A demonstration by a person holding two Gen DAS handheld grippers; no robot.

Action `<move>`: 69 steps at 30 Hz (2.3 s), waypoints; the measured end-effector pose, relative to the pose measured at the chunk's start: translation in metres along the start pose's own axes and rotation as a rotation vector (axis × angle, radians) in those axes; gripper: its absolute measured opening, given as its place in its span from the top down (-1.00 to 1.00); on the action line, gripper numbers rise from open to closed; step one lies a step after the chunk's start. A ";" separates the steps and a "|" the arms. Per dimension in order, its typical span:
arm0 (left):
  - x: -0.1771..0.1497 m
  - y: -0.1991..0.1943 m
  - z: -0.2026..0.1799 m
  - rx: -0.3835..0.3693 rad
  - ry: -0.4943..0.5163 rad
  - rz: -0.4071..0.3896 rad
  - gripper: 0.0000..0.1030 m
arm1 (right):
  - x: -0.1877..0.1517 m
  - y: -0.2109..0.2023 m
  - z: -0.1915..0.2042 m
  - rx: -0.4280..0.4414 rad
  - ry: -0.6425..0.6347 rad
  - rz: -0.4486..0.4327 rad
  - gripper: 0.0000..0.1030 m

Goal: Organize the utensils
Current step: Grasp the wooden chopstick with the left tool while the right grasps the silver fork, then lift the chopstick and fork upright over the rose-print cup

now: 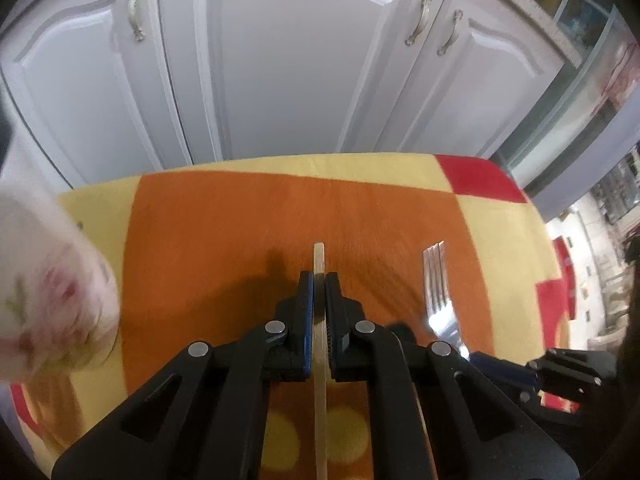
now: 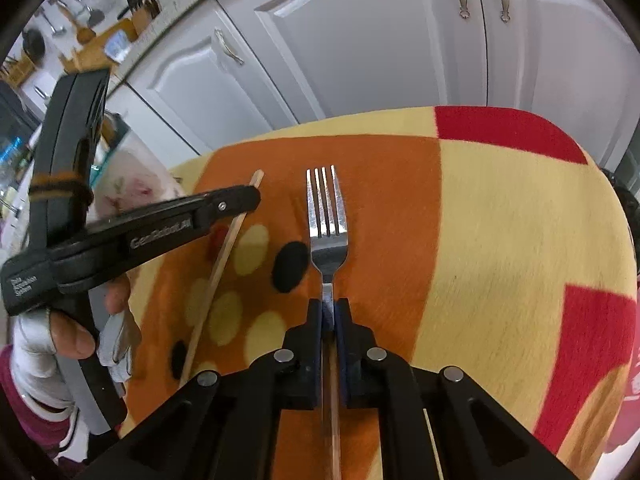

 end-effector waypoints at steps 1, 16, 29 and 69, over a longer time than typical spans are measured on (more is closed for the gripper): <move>-0.002 -0.004 0.000 -0.013 -0.007 -0.001 0.92 | -0.002 -0.005 0.003 0.016 0.004 -0.007 0.88; -0.017 -0.094 0.013 -0.083 -0.037 -0.116 0.92 | -0.001 -0.056 0.046 0.121 0.000 -0.118 0.88; -0.016 -0.172 0.032 -0.103 -0.053 -0.250 0.92 | 0.023 -0.092 0.088 0.159 -0.076 -0.217 0.89; 0.087 -0.308 0.169 0.155 -0.070 -0.561 0.92 | 0.184 -0.017 0.272 0.200 -0.331 -0.347 0.89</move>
Point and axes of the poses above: each gripper's, at about its wrist camera, not at the fingertips, and y roughly the way its jaws point, z to its left, x to its top, the point moved 8 cm from there along y, roughly the way its jaws point, and after that the axes turned 1 degree about -z, right-handed, at the moved point
